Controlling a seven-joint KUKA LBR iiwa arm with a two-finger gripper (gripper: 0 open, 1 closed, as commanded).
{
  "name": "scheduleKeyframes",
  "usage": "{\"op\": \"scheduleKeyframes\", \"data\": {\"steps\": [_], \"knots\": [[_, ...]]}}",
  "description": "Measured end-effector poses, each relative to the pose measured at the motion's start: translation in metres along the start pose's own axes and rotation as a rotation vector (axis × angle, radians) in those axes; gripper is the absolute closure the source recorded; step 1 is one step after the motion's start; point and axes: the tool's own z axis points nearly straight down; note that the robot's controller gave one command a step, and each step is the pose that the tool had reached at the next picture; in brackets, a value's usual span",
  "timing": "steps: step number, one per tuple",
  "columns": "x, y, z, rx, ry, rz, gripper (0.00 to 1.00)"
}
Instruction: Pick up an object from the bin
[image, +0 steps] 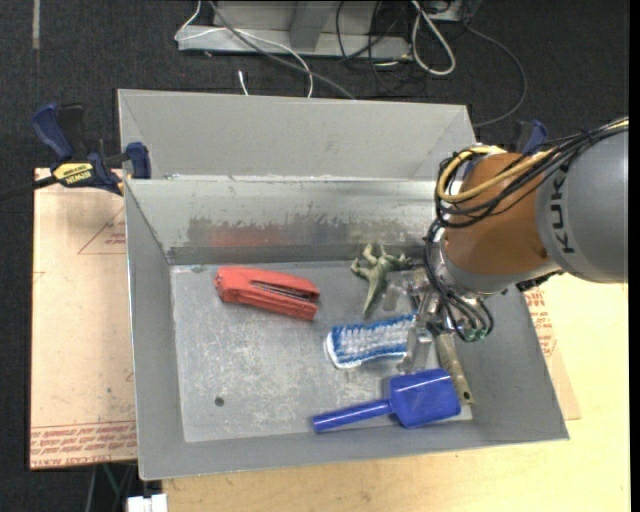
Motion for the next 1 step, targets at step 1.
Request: {"op": "scheduleKeyframes", "data": {"steps": [1], "knots": [[-0.0112,-0.0041,0.0189,-0.001,0.014,0.076,0.0]]}}
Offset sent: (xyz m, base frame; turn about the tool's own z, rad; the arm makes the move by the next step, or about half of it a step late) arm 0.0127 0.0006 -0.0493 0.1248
